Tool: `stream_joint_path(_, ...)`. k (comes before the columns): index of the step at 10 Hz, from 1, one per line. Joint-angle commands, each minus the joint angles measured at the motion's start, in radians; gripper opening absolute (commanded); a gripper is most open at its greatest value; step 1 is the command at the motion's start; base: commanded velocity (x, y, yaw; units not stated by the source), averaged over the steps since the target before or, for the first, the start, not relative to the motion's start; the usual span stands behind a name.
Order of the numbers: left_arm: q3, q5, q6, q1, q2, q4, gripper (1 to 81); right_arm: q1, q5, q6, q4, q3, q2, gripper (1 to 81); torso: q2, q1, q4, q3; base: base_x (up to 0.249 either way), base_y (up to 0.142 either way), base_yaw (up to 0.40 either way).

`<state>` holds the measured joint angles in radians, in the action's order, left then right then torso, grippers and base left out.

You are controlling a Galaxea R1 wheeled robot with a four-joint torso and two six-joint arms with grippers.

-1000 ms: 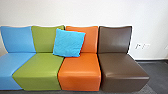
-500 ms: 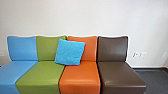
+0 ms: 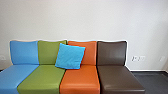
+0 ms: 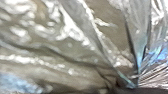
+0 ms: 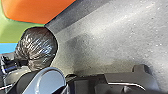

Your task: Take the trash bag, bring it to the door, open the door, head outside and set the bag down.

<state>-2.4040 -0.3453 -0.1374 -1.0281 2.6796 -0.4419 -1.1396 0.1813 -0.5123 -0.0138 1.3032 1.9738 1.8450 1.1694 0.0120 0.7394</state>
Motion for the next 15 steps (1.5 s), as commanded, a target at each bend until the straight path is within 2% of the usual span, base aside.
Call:
stream_joint_path(1,-0.035,-0.037,-0.056,0.04,0.016,-0.012,1.0,-0.036,-0.022,0.021,0.002,0.104,0.079,81.1,-0.1,-0.064,0.0,0.0,0.0,0.0,0.0)
stream_joint_path(3,-0.049,0.002,-0.085,-0.004,0.03,-0.014,1.0,-0.091,-0.051,0.025,-0.008,0.209,0.166,81.1,-0.172,-0.11,0.0,0.0,0.0,0.0,0.0)
stream_joint_path(5,-0.064,0.003,-0.097,-0.034,0.05,-0.012,1.0,-0.121,-0.072,0.026,-0.015,0.244,0.208,81.1,-0.239,-0.154,0.0,0.0,0.0,0.0,0.0)
stream_joint_path(6,-0.083,0.006,-0.105,-0.048,0.065,-0.011,1.0,-0.135,-0.102,0.026,-0.028,0.247,0.226,81.1,-0.277,-0.179,0.0,-0.057,0.0,0.0,0.0)
stream_joint_path(8,-0.103,0.042,-0.117,-0.083,0.085,-0.006,1.0,-0.162,-0.105,0.026,-0.055,0.287,0.279,81.1,-0.338,-0.216,0.0,-0.096,0.0,0.0,0.0)
stream_joint_path(10,-0.103,0.049,-0.126,-0.122,0.102,-0.006,1.0,-0.178,-0.115,0.026,-0.077,0.312,0.318,81.1,-0.404,-0.26,0.0,-0.14,0.0,0.0,0.0)
stream_joint_path(12,-0.106,0.101,-0.157,-0.191,0.12,-0.006,1.0,-0.199,-0.115,0.026,-0.087,0.355,0.364,81.1,-0.476,-0.307,0.0,-0.187,0.0,0.0,0.0)
stream_joint_path(14,-0.13,0.152,-0.162,-0.247,0.142,-0.004,1.0,-0.225,-0.141,0.026,-0.107,0.393,0.403,81.1,-0.546,-0.353,0.0,-0.234,0.0,0.0,0.0)
stream_joint_path(15,-0.141,0.169,-0.182,-0.273,0.159,-0.004,1.0,-0.236,-0.146,0.026,-0.113,0.415,0.418,81.1,-0.581,-0.376,0.0,-0.257,0.0,0.0,0.0)
